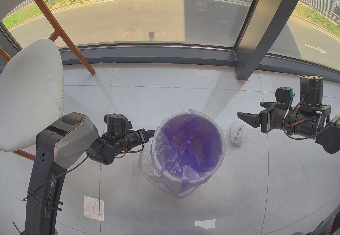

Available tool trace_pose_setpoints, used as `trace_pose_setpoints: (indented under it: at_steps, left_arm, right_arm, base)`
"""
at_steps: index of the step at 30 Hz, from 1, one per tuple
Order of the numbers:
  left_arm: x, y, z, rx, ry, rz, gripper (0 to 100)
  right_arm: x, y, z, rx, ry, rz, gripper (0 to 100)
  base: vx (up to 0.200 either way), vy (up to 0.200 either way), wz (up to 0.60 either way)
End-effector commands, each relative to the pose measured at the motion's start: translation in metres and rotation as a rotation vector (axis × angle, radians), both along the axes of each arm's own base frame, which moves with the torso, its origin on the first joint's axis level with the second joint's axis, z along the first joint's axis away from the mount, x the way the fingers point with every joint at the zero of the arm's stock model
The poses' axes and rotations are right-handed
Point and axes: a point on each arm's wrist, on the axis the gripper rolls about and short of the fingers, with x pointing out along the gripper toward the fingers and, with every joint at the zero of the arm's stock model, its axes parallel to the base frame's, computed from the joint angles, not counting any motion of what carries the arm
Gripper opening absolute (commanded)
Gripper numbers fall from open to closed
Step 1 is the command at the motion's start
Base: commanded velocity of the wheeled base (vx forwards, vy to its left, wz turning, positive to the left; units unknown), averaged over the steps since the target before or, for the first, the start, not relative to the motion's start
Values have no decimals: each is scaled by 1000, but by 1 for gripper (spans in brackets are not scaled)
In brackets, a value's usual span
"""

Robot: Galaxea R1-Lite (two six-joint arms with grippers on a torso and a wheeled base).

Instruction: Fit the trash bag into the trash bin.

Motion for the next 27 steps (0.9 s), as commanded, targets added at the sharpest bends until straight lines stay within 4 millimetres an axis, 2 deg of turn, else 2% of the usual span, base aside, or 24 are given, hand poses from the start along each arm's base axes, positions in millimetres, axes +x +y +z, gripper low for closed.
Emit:
trace_pose_setpoints:
  at_steps: [1,6,7,8,10,11,16,17,20,22,27]
  left_arm:
    - [-13,16,12,-4,-30,47,100]
    - [-45,30,18,-4,-24,60,100]
    - [-45,30,18,-4,-24,60,100]
    - [-58,33,24,-11,-39,59,100]
    - [-64,34,28,-15,-45,61,100]
    - [-76,36,36,-42,-35,71,100]
    - [-96,38,53,-141,13,106,100]
    - [-106,39,50,-179,63,120,100]
    - [-117,39,43,-192,77,115,100]
    - [-124,34,41,-201,63,98,100]
    - [-143,17,15,-178,131,48,100]
  right_arm:
    - [-7,-2,1,0,-1,-1,100]
    - [-8,-3,1,0,-3,-1,100]
    - [-8,-3,1,0,-3,-1,100]
    - [-9,-3,2,1,-4,-1,100]
    - [-9,-3,2,1,-6,-1,100]
    - [-9,-3,3,2,-7,1,100]
    - [-10,-3,3,2,-7,1,100]
    - [-10,-3,3,3,-8,1,100]
    - [-10,-3,4,4,-11,1,100]
    - [-10,-3,3,3,-10,1,100]
    - [-12,-4,4,3,-10,2,100]
  base:
    - [0,0,0]
    - [0,0,0]
    - [0,0,0]
    - [0,0,0]
    - [0,0,0]
    - [0,0,0]
    - [0,0,0]
    - [0,0,0]
    - [0,0,0]
    - [0,0,0]
    - [0,0,0]
